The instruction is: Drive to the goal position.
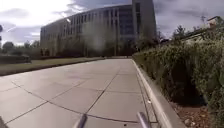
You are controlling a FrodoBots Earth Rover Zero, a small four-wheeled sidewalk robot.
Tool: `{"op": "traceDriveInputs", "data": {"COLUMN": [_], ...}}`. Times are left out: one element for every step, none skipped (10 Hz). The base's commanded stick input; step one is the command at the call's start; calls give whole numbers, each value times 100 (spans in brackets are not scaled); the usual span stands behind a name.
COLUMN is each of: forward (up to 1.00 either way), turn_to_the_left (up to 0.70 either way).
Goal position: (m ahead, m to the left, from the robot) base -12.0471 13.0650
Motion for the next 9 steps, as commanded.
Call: {"op": "traceDriveInputs", "data": {"forward": [0,0,0,0,27,30,30,30,30], "turn_to_the_left": [0,0,0,0,0,60,60,60,60]}}
